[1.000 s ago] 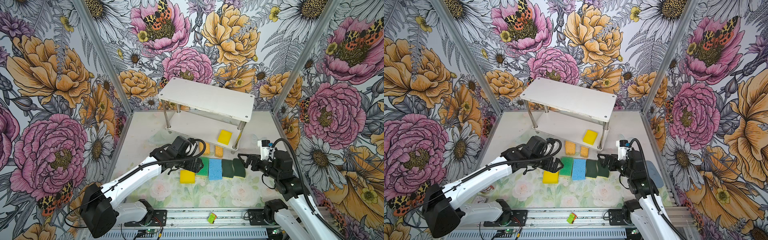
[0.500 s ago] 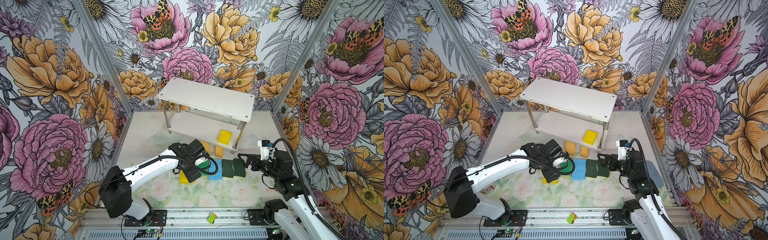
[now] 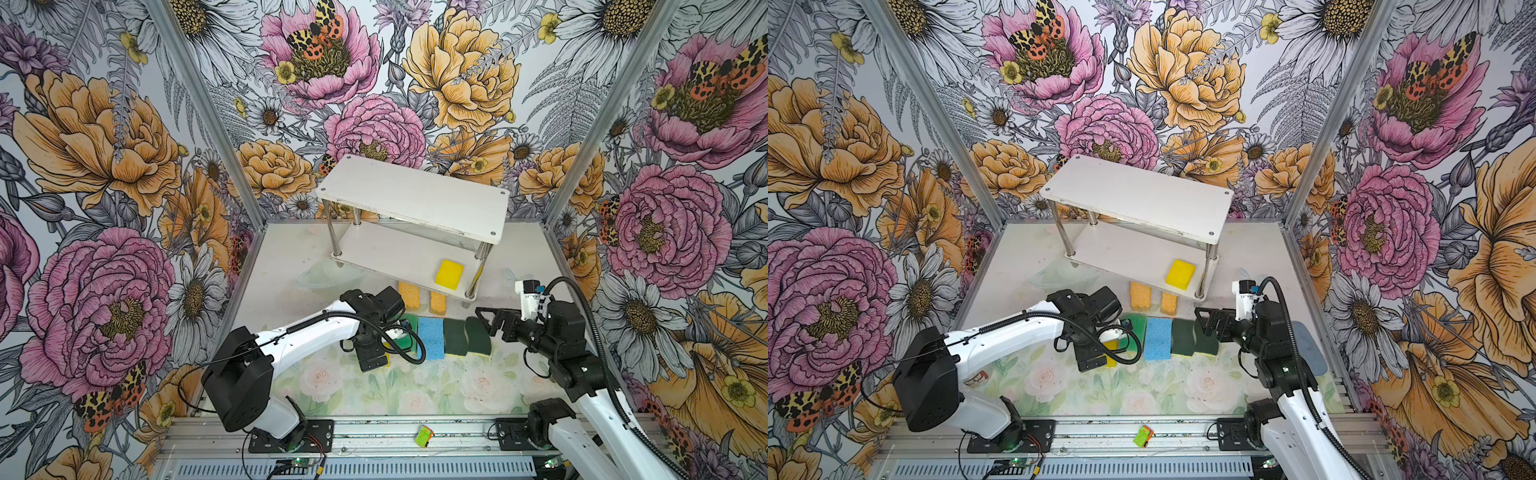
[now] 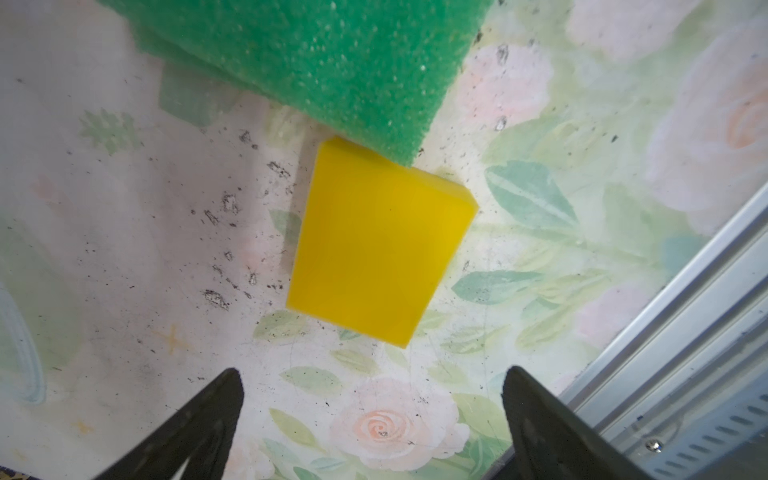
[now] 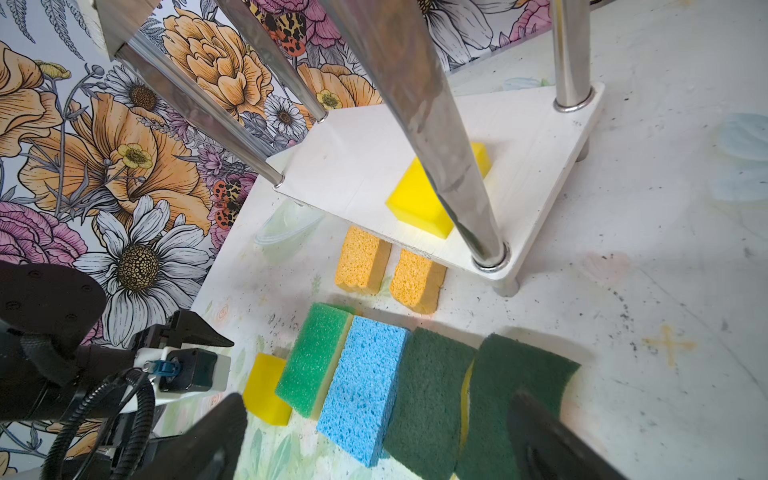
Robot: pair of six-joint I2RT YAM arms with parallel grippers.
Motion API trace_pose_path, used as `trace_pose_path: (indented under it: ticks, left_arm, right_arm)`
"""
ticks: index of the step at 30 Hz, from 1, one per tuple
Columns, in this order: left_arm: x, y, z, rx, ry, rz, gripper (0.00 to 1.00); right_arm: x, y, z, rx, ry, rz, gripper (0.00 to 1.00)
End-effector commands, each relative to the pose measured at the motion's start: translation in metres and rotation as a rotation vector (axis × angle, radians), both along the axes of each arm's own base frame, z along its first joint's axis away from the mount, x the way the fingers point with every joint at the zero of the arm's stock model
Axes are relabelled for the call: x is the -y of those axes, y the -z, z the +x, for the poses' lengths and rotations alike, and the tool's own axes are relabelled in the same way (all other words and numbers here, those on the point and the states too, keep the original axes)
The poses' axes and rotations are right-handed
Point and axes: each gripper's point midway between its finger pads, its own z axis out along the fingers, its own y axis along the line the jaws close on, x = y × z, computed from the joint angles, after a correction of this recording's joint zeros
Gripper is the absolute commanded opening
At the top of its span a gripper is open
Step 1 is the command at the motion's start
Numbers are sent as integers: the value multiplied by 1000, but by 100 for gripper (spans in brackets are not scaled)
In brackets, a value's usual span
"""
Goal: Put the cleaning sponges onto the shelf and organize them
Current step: 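Close the left gripper on the yellow sponge and lift it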
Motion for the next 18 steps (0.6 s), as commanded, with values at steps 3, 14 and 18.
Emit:
trace_pose_path:
  ticks: [3, 14, 18]
  left_arm:
    - [-13, 14, -1, -19, 72, 79, 99]
    - [-10, 24, 11, 4, 131, 57, 99]
    - [-6, 25, 14, 3, 135, 44, 99]
  right_arm:
    - [2, 0, 1, 14, 8, -14, 100]
    - [3, 4, 5, 5, 17, -22, 100]
    - [2, 3, 4, 14, 11, -27, 100]
